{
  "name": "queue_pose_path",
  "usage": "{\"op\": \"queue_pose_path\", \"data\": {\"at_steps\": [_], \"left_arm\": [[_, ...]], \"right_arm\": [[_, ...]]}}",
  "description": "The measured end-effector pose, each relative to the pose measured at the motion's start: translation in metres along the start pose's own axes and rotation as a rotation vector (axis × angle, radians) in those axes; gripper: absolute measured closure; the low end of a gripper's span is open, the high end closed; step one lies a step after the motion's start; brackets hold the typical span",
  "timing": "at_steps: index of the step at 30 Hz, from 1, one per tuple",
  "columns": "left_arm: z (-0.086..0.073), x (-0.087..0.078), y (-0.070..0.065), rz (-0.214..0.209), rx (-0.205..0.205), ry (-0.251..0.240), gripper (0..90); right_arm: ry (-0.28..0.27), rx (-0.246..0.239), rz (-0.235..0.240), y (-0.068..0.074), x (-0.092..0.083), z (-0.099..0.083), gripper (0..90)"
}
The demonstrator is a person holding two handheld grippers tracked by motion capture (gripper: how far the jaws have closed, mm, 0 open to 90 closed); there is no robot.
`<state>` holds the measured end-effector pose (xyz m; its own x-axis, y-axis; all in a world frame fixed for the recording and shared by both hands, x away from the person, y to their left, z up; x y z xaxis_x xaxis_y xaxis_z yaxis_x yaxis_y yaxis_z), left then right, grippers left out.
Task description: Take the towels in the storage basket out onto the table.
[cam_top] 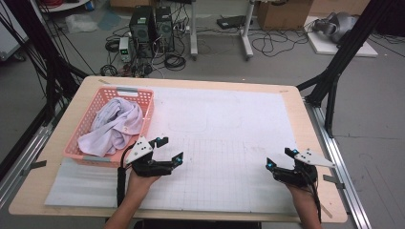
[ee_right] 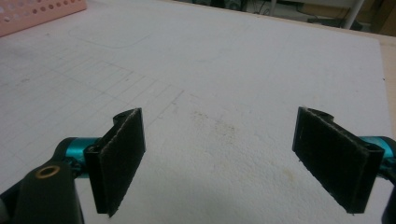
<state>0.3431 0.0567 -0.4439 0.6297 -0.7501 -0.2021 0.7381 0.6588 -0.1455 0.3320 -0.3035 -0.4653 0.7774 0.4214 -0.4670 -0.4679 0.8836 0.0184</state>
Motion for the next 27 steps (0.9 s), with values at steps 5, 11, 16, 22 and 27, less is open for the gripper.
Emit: {"op": "queue_pose_path", "data": {"at_steps": [5,11,16,22,27], "left_arm": [[0.001,0.002,0.000,-0.001,-0.006,-0.001,17.8],[0.005,0.004,-0.002,-0.026,0.001,-0.019,17.9],[0.007,0.003,-0.002,-0.033,-0.009,-0.024,17.1],[0.005,-0.008,-0.012,-0.029,0.006,0.008,17.1],[0.012,-0.017,-0.014,-0.027,-0.012,-0.020,16.9]], "right_arm": [[0.003,0.000,0.021,0.004,0.003,0.000,15.6],[0.004,0.017,0.012,0.005,-0.005,-0.002,15.6],[0.011,0.032,0.000,0.009,-0.013,-0.007,15.6],[0.009,0.020,0.011,0.014,-0.018,-0.011,15.6],[-0.001,0.004,0.025,0.019,-0.017,-0.008,15.6]]}}
Point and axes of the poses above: each handheld gripper's, and its own axes: x roughly forward along the jaws, z roughly out of its top, y roughly to its left, the point moved 9 cm from there along x, roughly forward along the jaws, and after that the axes turned 3 degrees about y, right-handed, at the moved point
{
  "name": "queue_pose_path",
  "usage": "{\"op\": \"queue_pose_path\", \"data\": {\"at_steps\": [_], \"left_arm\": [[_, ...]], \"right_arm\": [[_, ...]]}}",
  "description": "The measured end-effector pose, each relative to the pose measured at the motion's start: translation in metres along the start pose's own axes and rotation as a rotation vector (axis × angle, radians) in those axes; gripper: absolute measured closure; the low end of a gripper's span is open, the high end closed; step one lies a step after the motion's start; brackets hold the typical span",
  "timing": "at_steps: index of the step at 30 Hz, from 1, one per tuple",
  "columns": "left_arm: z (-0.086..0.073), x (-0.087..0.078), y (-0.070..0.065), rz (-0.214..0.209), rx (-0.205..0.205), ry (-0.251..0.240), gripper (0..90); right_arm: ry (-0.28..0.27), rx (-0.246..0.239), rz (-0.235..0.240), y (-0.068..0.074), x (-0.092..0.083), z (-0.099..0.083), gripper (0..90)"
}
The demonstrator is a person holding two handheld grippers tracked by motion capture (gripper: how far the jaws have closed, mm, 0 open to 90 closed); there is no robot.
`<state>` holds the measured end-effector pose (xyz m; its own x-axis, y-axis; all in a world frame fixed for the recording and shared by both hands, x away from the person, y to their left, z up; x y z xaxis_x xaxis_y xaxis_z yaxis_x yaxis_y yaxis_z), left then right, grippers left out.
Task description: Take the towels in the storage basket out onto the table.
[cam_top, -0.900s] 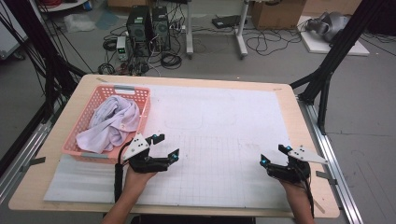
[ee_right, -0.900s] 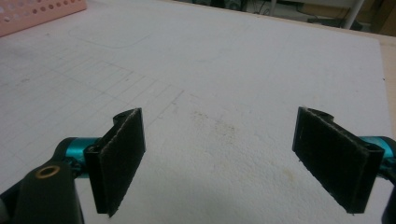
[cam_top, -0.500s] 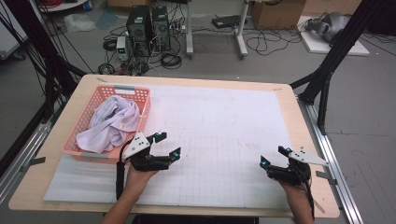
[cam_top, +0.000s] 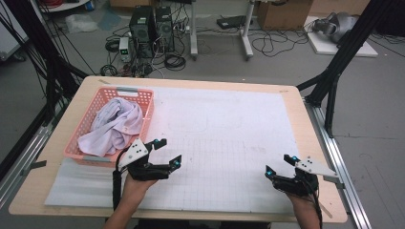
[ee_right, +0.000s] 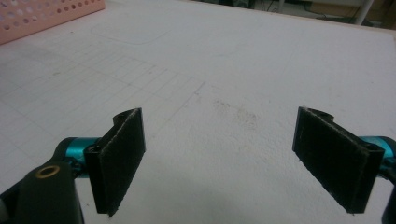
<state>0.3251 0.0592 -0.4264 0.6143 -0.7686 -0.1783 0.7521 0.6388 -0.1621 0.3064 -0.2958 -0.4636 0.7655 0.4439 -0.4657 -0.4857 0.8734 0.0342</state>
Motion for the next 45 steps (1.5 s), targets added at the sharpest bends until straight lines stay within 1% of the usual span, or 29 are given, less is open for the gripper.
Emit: {"op": "queue_pose_path", "data": {"at_steps": [3,4,6,8,9,10,12,13,16,19,20,22,25,26,28,30,32,33,34,36,37,38,42,45], "left_arm": [[0.003,0.000,0.000,-0.016,-0.001,0.005,17.0],[0.005,-0.001,0.000,-0.022,0.001,0.009,17.0],[0.010,-0.002,0.000,-0.026,0.012,0.012,17.0],[0.019,-0.005,0.001,-0.028,0.013,0.006,17.0],[0.023,-0.007,0.002,-0.025,0.013,0.005,17.0],[0.027,-0.009,0.003,-0.019,0.013,0.000,17.0],[0.033,-0.012,0.007,-0.003,0.029,0.004,17.0],[0.036,-0.014,0.010,0.006,0.035,0.007,17.0],[0.043,-0.018,0.018,0.017,0.032,0.003,17.1],[0.051,-0.024,0.027,0.035,0.028,-0.007,17.1],[0.054,-0.026,0.030,0.040,0.025,-0.012,17.1],[0.059,-0.030,0.036,0.050,0.027,-0.018,17.1],[0.069,-0.041,0.047,0.072,0.029,-0.026,17.1],[0.073,-0.045,0.051,0.077,0.026,-0.031,17.2],[0.076,-0.050,0.059,0.064,0.014,-0.019,17.3],[0.079,-0.055,0.070,0.068,-0.001,-0.009,17.3],[0.083,-0.060,0.084,0.095,-0.005,-0.003,17.2],[0.084,-0.062,0.088,0.103,-0.007,-0.004,16.9],[0.085,-0.065,0.093,0.113,-0.016,-0.004,16.9],[0.086,-0.070,0.104,0.123,-0.027,0.007,16.9],[0.086,-0.071,0.106,0.123,-0.032,0.011,16.9],[0.085,-0.072,0.111,0.133,-0.035,0.022,16.8],[0.080,-0.080,0.135,0.205,-0.056,0.059,16.6],[0.077,-0.084,0.147,0.249,-0.066,0.077,16.6]], "right_arm": [[0.000,0.010,-0.005,-0.001,0.000,0.000,15.7],[0.008,0.020,-0.004,-0.003,0.003,0.001,15.7],[0.003,0.010,-0.006,-0.004,0.004,0.003,15.7],[-0.002,0.004,-0.009,-0.006,0.004,0.007,15.6],[-0.010,-0.004,-0.010,-0.008,0.005,0.010,15.6],[-0.010,0.004,-0.010,-0.009,0.006,0.011,15.6],[-0.010,0.006,-0.008,-0.011,0.007,0.011,15.6],[-0.008,0.003,-0.003,-0.014,0.011,0.011,15.6],[-0.001,0.016,0.005,-0.016,0.014,0.011,15.6],[-0.001,0.011,0.008,-0.016,0.015,0.011,15.7],[-0.001,0.003,0.007,-0.016,0.016,0.011,15.7],[0.003,0.006,0.010,-0.015,0.016,0.011,15.7],[0.003,0.008,0.013,-0.013,0.015,0.011,15.7],[0.003,-0.001,0.015,-0.011,0.015,0.011,15.6],[0.004,-0.001,0.017,-0.010,0.015,0.011,15.6],[0.007,-0.003,0.017,-0.009,0.015,0.010,15.7],[0.006,-0.008,0.018,-0.008,0.014,0.010,15.7],[0.006,-0.001,0.017,-0.007,0.012,0.009,15.7],[0.005,-0.005,0.015,-0.008,0.012,0.009,15.7],[0.007,0.002,0.011,-0.007,0.009,0.008,15.7],[0.010,0.010,0.011,-0.006,0.007,0.006,15.7],[0.009,0.008,0.009,-0.006,0.005,0.005,15.7],[0.009,0.016,0.004,-0.004,0.000,0.001,15.7],[0.011,0.016,0.004,-0.003,-0.002,0.000,15.7]]}}
Point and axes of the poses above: each handheld gripper's, and its own axes: x roughly forward along the jaws, z roughly out of its top, y roughly to its left, the point moved 9 cm from there along x, roughly forward along the jaws, and after that the axes turned 3 degrees about y, right-handed, at the moved point
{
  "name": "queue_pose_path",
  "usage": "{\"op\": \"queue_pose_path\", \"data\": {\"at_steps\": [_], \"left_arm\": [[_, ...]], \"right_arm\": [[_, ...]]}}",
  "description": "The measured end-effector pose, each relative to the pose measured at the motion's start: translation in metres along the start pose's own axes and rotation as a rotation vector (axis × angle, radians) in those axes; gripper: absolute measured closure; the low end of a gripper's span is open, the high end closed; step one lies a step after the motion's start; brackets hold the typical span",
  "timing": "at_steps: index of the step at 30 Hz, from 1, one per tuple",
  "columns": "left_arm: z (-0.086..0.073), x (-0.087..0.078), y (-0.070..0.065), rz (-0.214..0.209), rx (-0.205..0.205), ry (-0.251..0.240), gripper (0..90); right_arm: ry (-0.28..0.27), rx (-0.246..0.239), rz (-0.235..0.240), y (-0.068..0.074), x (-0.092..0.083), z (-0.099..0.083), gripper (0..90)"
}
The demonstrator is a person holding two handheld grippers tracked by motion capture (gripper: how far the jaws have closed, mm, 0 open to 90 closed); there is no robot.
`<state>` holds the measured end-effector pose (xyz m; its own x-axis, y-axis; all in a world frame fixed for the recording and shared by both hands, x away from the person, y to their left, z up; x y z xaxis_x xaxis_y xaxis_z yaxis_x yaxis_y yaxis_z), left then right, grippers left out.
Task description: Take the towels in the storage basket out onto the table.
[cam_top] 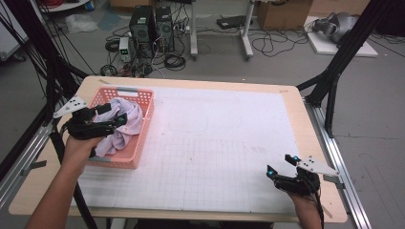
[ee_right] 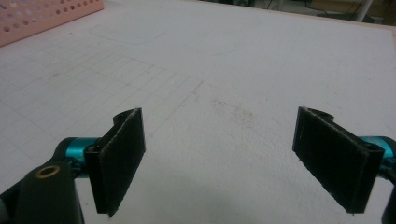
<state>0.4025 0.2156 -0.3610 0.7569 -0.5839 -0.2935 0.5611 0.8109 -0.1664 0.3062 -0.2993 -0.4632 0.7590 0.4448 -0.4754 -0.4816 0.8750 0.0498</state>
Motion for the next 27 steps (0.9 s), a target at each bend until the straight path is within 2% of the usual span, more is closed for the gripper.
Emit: {"op": "queue_pose_path", "data": {"at_steps": [2,4,6,7,8,9,10,11,15,16,17,20,27], "left_arm": [[-0.003,0.001,0.011,0.040,-0.007,0.029,16.6],[-0.007,0.004,0.021,0.075,0.003,0.069,16.6],[-0.015,0.012,0.035,0.107,-0.001,0.133,16.6],[-0.015,0.012,0.035,0.107,-0.001,0.133,16.6],[-0.018,0.016,0.039,0.114,-0.003,0.155,16.6],[-0.021,0.020,0.043,0.125,-0.006,0.179,16.6],[-0.029,0.027,0.051,0.147,-0.009,0.229,16.7],[-0.029,0.027,0.051,0.147,-0.009,0.229,16.7],[-0.046,0.040,0.064,0.166,-0.039,0.313,16.8],[-0.052,0.043,0.069,0.181,-0.040,0.348,16.9],[-0.052,0.043,0.069,0.181,-0.040,0.348,17.0],[-0.061,0.047,0.077,0.218,-0.042,0.397,17.2],[-0.083,0.053,0.082,0.256,-0.010,0.548,17.0]], "right_arm": [[-0.003,-0.010,0.001,0.002,0.000,0.000,15.7],[0.002,-0.011,0.005,0.003,0.000,0.000,15.7],[0.005,-0.012,0.007,0.004,0.002,0.000,15.7],[0.007,-0.017,0.006,0.003,0.002,0.000,15.7],[0.012,-0.015,0.007,0.003,0.003,-0.001,15.7],[0.011,-0.012,0.006,0.003,0.003,-0.001,15.6],[0.011,-0.012,0.007,0.003,0.004,-0.001,15.7],[0.009,-0.017,0.006,0.002,0.005,0.000,15.7],[0.016,-0.025,0.009,0.003,0.008,-0.001,15.7],[0.021,-0.024,0.012,0.003,0.008,-0.002,15.7],[0.021,-0.024,0.012,0.003,0.008,-0.002,15.7],[0.024,-0.029,0.012,0.004,0.008,-0.002,15.6],[0.024,-0.033,0.012,0.004,0.007,-0.002,15.7]]}}
Point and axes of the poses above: each handheld gripper's, and its own axes: x roughly forward along the jaws, z roughly out of its top, y roughly to its left, the point moved 9 cm from there along x, roughly forward along the jaws, and after that the axes turned 3 degrees about y, right-handed, at the moved point
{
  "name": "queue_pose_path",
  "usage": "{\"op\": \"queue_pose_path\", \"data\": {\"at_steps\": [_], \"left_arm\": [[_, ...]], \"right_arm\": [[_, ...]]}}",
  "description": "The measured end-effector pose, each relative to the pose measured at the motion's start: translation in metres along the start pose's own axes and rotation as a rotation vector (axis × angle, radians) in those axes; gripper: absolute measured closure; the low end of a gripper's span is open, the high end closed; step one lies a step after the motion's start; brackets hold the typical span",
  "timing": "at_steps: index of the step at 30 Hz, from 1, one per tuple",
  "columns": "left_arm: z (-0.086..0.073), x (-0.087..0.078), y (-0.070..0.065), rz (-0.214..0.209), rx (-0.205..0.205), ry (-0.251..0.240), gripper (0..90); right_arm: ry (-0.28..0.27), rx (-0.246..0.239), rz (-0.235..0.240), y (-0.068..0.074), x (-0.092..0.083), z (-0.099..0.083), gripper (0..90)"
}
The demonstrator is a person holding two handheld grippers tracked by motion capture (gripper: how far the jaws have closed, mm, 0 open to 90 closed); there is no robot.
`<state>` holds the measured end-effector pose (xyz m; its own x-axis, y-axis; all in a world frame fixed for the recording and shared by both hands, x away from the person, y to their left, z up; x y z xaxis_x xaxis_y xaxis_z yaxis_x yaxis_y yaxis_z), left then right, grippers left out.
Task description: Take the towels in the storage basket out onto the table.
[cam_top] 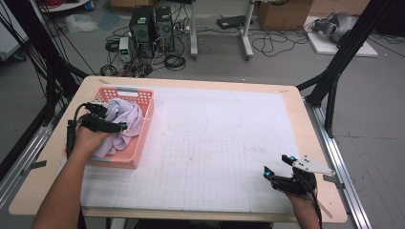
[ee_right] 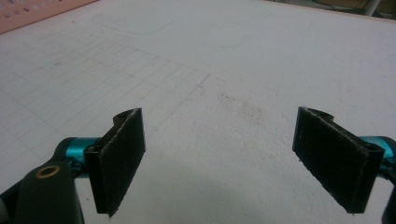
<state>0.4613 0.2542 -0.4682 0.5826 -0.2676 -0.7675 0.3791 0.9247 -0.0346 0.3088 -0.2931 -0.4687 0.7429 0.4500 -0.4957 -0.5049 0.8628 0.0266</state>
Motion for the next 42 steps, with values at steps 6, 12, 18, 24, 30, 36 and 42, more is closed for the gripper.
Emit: {"op": "queue_pose_path", "data": {"at_steps": [6,12,18,24,30,36,42], "left_arm": [[-0.013,0.024,-0.010,-0.014,0.025,0.128,5.5],[-0.014,0.032,-0.008,0.025,0.042,0.135,6.1],[-0.013,0.025,-0.006,0.018,0.036,0.122,31.9],[-0.010,0.018,-0.008,-0.028,-0.015,0.090,55.3],[0.002,0.005,-0.005,-0.059,-0.090,-0.042,58.2],[0.012,-0.009,-0.003,-0.074,-0.126,-0.164,58.2],[0.026,-0.031,-0.004,-0.100,-0.126,-0.315,58.1]], "right_arm": [[0.005,0.005,-0.002,-0.001,-0.001,-0.001,15.7],[0.008,0.006,-0.012,-0.004,-0.003,-0.003,15.6],[0.009,0.004,-0.011,-0.005,-0.003,-0.004,15.7],[0.005,0.006,-0.010,-0.005,-0.005,-0.004,15.7],[0.006,0.019,-0.018,-0.007,-0.007,-0.004,15.7],[0.006,0.020,-0.016,-0.006,-0.005,-0.004,15.7],[0.003,0.020,-0.013,-0.005,-0.004,-0.003,15.8]]}}
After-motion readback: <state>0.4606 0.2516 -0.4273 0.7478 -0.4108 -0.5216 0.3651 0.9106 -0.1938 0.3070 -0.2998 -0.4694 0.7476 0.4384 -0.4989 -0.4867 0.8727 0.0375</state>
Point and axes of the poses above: each handheld gripper's, and its own axes: x roughly forward along the jaws, z roughly out of its top, y roughly to its left, the point moved 9 cm from there along x, roughly forward along the jaws, and after that the axes turned 3 degrees about y, right-handed, at the moved point
